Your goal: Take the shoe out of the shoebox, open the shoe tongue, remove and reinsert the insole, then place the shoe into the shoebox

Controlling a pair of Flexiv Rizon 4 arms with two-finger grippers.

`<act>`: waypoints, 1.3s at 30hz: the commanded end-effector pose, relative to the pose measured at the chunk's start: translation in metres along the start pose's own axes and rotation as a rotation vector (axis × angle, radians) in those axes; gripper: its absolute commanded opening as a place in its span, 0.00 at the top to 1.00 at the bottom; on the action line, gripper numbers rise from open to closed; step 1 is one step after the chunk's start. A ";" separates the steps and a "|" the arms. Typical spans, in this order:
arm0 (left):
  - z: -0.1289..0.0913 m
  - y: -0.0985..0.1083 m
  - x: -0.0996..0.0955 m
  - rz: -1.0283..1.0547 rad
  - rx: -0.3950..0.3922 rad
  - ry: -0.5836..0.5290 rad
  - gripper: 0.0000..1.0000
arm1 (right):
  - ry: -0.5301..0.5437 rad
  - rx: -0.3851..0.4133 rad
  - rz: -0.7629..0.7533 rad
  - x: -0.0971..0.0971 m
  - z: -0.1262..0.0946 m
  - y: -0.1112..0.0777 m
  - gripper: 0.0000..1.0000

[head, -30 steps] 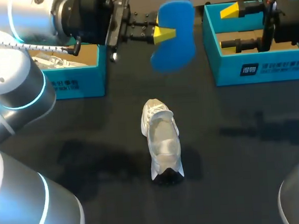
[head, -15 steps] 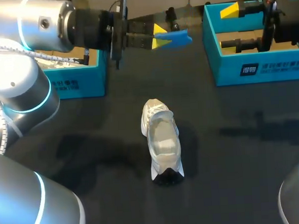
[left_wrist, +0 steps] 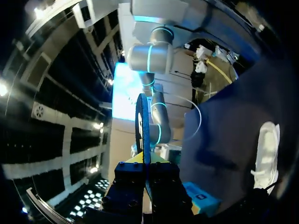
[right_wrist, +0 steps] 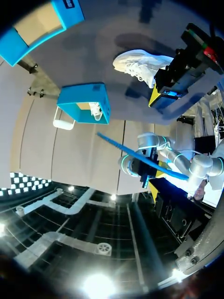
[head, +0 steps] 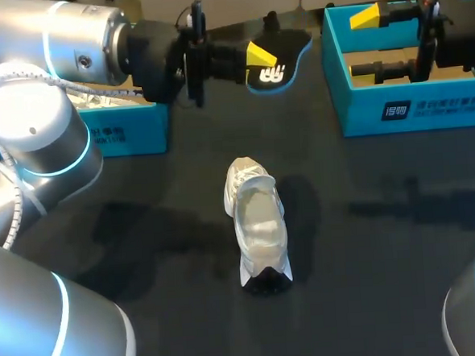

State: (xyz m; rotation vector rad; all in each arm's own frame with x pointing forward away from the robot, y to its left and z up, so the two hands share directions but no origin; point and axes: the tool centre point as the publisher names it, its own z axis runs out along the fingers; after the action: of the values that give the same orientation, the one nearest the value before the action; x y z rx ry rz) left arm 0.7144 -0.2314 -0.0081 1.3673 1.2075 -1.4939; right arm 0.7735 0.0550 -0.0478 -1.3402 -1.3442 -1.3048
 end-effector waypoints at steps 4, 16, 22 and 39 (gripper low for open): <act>0.001 0.004 0.012 0.450 0.007 0.015 1.00 | -0.001 -0.001 0.000 0.000 0.001 0.000 0.00; 0.010 0.020 0.056 0.476 -0.019 0.066 1.00 | -0.027 -0.003 0.048 0.016 0.022 0.001 0.00; 0.024 0.025 0.058 0.470 -0.014 0.059 1.00 | -0.025 0.019 0.063 0.014 0.043 0.005 0.00; 0.054 0.030 0.048 0.479 -0.012 0.021 1.00 | 0.007 0.001 0.052 0.012 0.058 0.004 0.60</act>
State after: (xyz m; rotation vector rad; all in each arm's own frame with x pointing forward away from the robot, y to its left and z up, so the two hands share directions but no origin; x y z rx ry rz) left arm 0.7209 -0.2845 -0.0609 1.5353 0.8223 -1.1320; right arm 0.7851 0.1109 -0.0418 -1.3545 -1.3017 -1.2679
